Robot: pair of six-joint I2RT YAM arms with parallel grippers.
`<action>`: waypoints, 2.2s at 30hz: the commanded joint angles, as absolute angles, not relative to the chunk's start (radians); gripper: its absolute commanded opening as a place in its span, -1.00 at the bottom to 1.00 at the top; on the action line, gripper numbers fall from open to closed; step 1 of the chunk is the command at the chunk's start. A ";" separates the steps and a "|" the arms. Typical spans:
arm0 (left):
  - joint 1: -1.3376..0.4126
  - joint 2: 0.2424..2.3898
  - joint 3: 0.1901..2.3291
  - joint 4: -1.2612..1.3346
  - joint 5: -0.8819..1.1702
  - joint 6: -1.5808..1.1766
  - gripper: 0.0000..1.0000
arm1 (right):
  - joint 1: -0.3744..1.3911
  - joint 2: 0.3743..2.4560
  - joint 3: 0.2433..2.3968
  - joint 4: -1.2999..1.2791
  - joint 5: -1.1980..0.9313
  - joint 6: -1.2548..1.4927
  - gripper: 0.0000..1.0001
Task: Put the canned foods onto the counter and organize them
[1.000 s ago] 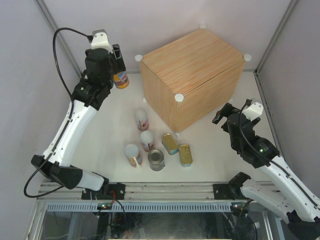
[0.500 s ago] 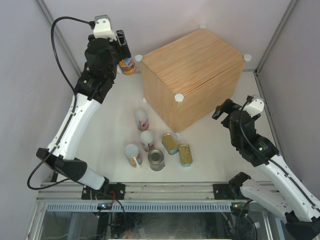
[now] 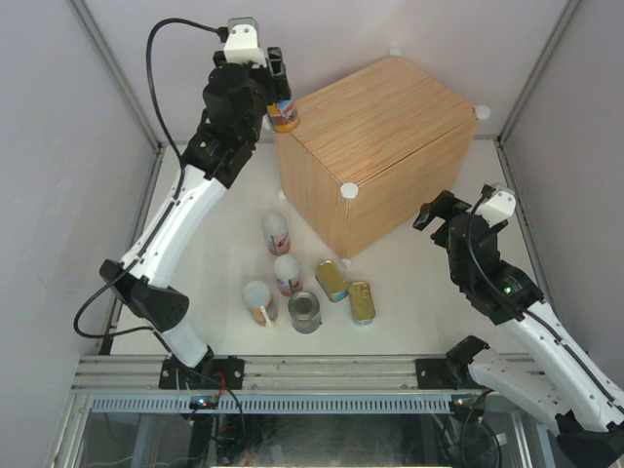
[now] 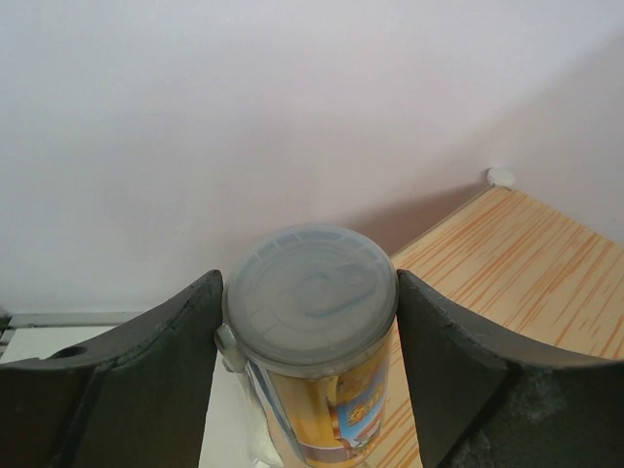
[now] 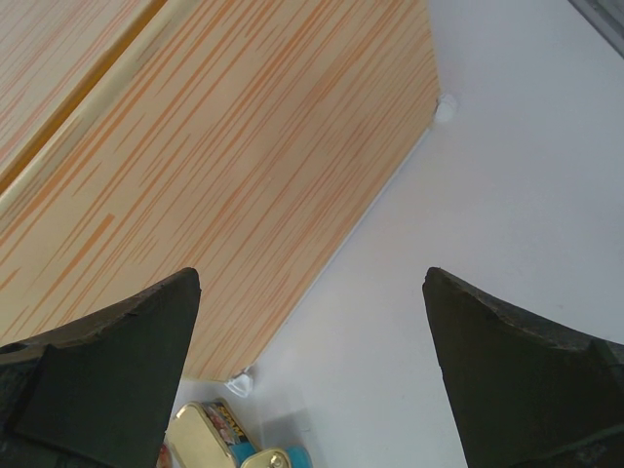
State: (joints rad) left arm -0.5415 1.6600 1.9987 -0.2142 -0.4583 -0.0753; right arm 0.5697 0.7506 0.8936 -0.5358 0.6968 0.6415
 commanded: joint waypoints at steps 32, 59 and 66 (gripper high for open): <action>-0.623 1.827 2.172 0.063 -0.393 0.133 -1.00 | 0.565 0.715 0.906 -0.496 0.662 0.615 0.97; -0.627 1.879 2.131 0.089 -0.387 0.097 -0.38 | 0.547 0.718 0.905 -0.508 0.639 0.610 0.98; -0.635 1.873 2.122 0.073 -0.407 0.097 0.23 | 0.543 0.721 0.905 -0.504 0.629 0.611 0.99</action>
State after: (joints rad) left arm -0.6228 1.9133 2.1387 -0.0654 -0.4118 0.1131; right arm 0.5491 0.7219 0.8936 -0.5274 0.6434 0.6243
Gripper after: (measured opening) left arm 0.710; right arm 0.993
